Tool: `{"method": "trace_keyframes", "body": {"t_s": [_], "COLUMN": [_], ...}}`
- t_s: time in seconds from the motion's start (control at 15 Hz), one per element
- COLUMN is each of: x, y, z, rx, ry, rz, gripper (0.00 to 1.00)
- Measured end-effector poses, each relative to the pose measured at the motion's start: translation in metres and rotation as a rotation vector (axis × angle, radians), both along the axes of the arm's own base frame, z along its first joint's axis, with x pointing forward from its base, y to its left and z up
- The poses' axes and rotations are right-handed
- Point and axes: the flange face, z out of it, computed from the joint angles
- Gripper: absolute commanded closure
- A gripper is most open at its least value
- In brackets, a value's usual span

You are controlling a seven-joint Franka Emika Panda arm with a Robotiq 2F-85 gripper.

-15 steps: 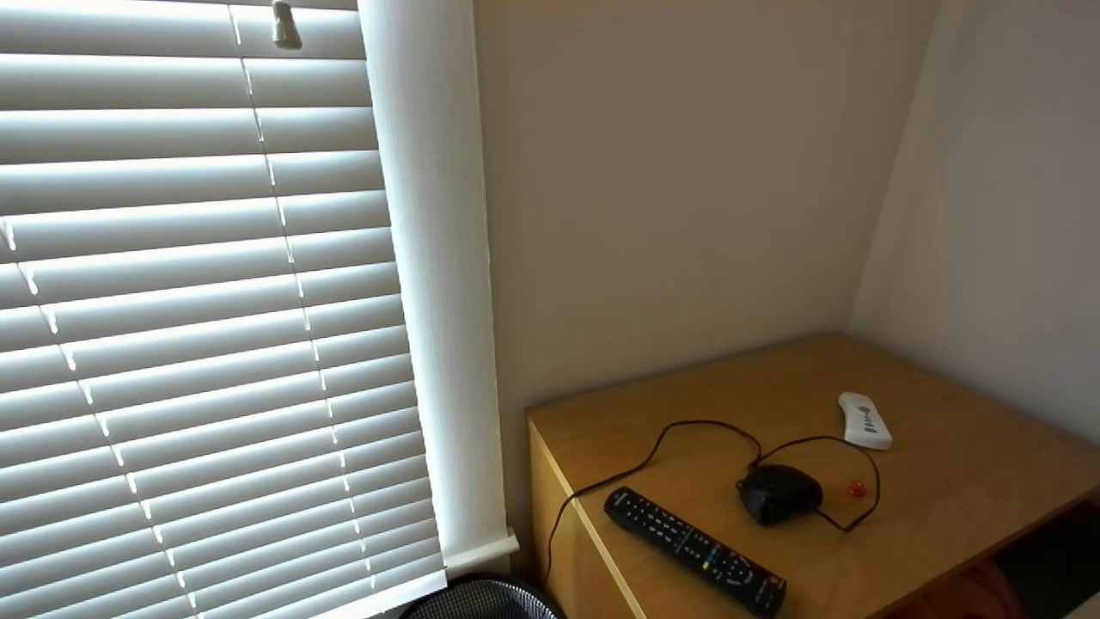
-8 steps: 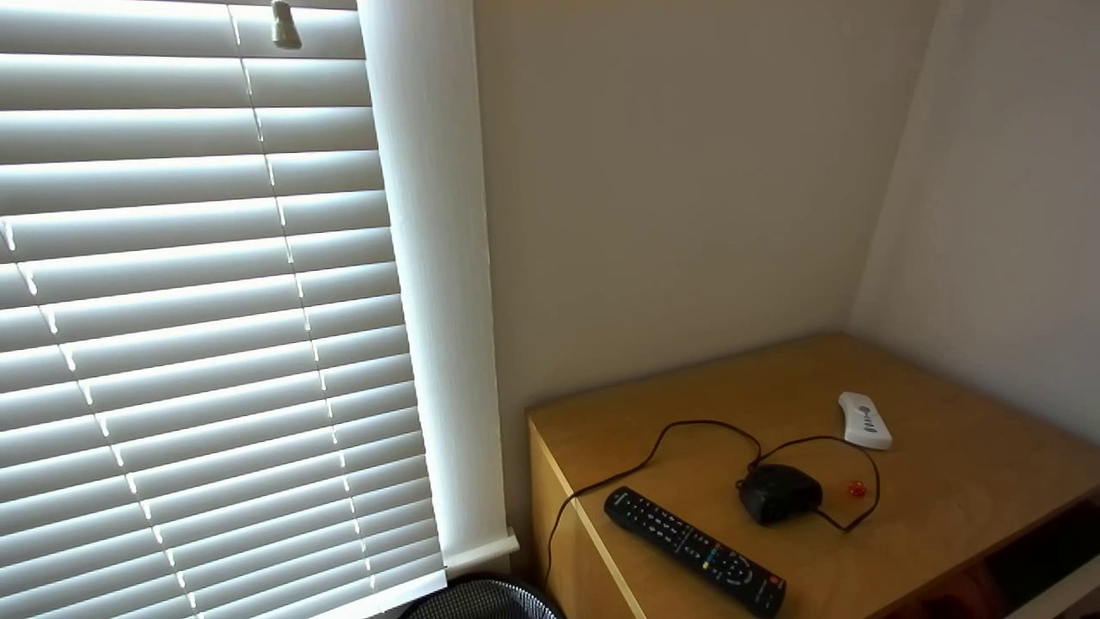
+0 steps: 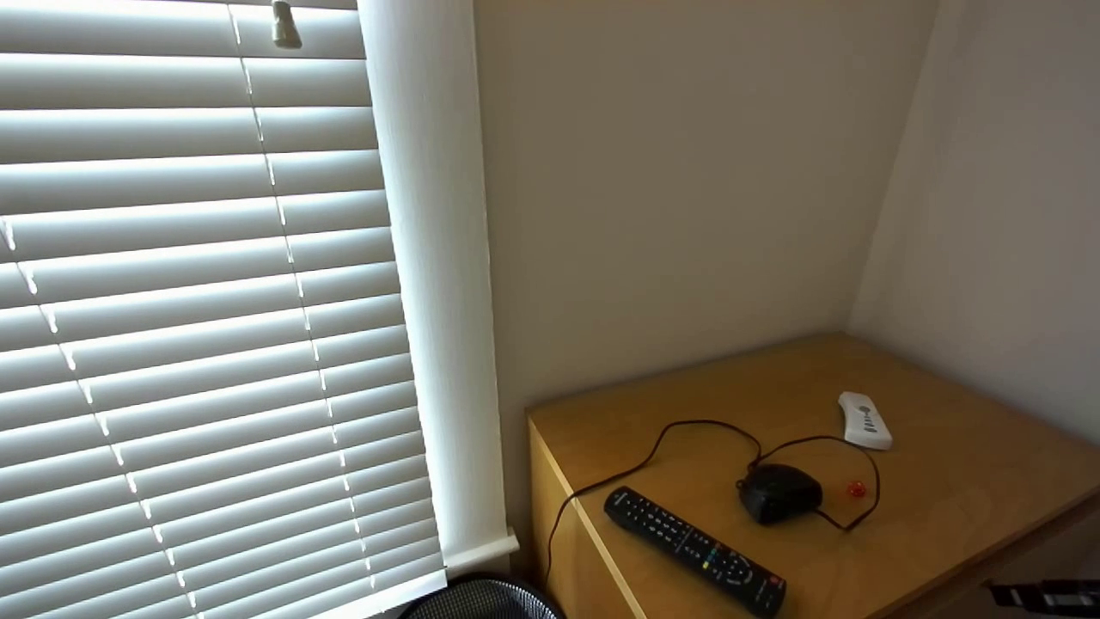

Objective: Close the top drawer

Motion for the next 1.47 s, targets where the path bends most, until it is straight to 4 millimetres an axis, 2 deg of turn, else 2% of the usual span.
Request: {"method": "trace_keyframes", "body": {"t_s": [0.33, 0.67, 0.87, 1.0, 1.2, 1.4, 1.47], "x": [0.005, -0.001, -0.002, -0.006, -0.013, -0.027, -0.031], "y": [0.001, -0.003, -0.005, -0.006, -0.004, 0.009, 0.015], "z": [-0.007, -0.014, -0.014, -0.003, 0.034, 0.063, 0.072], "rx": [0.022, 0.027, 0.022, -0.007, -0.071, -0.121, -0.133], "ry": [-0.067, -0.120, -0.094, -0.067, -0.031, 0.066, 0.100], "rz": [0.014, 0.052, 0.053, 0.060, 0.045, 0.048, 0.052], "gripper": [1.00, 1.00, 1.00, 1.00, 1.00, 1.00, 0.74]}}
